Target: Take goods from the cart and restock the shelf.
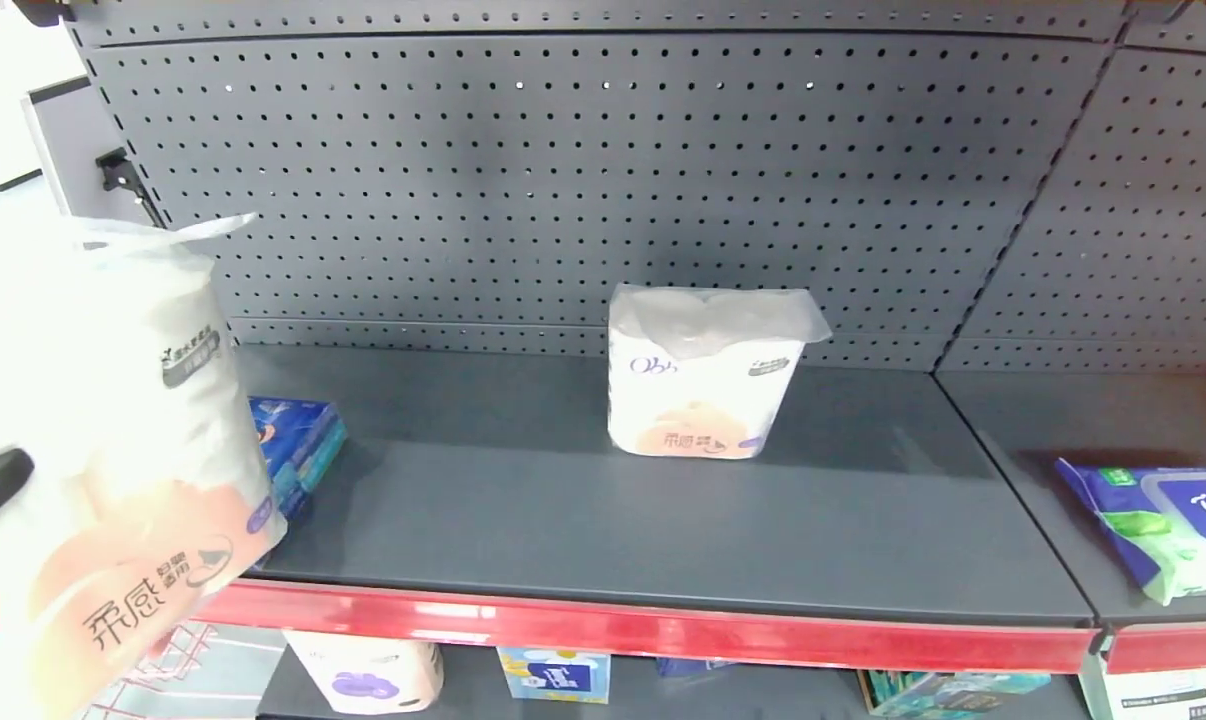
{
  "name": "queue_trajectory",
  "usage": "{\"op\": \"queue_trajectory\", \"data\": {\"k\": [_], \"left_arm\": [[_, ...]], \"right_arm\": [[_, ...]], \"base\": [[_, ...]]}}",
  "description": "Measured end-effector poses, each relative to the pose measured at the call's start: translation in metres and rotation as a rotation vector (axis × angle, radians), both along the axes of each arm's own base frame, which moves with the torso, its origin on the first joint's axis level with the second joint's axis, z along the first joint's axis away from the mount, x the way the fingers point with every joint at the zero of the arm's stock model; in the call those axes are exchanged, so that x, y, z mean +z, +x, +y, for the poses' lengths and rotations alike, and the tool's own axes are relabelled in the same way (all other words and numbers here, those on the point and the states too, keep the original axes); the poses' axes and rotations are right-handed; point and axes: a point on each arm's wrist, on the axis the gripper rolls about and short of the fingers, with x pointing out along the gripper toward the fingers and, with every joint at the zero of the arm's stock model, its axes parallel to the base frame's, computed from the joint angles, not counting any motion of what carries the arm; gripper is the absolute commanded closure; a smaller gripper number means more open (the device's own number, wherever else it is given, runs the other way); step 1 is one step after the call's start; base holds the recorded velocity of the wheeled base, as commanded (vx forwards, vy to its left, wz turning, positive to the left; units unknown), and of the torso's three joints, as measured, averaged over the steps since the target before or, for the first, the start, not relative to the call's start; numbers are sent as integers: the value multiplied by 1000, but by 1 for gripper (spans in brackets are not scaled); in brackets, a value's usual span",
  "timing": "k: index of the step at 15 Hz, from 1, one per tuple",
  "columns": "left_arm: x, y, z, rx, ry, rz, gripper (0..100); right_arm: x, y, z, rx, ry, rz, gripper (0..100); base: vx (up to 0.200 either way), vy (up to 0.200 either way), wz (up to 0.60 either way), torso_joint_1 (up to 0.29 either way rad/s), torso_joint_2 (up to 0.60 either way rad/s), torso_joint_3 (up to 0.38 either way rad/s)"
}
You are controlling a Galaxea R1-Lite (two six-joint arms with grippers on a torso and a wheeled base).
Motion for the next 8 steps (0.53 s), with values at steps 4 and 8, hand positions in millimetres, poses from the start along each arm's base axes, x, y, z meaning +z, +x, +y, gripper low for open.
{"op": "queue_trajectory", "data": {"k": [4,8], "left_arm": [[-1,1,0,1,16,2,100],[-3,5,-1,1,26,19,100]], "right_arm": [[15,-2,0,8,1,-30,0],[97,18,1,41,12,1,0]], "base": [[0,0,0,0,0,0],[0,0,0,0,0,0]]}}
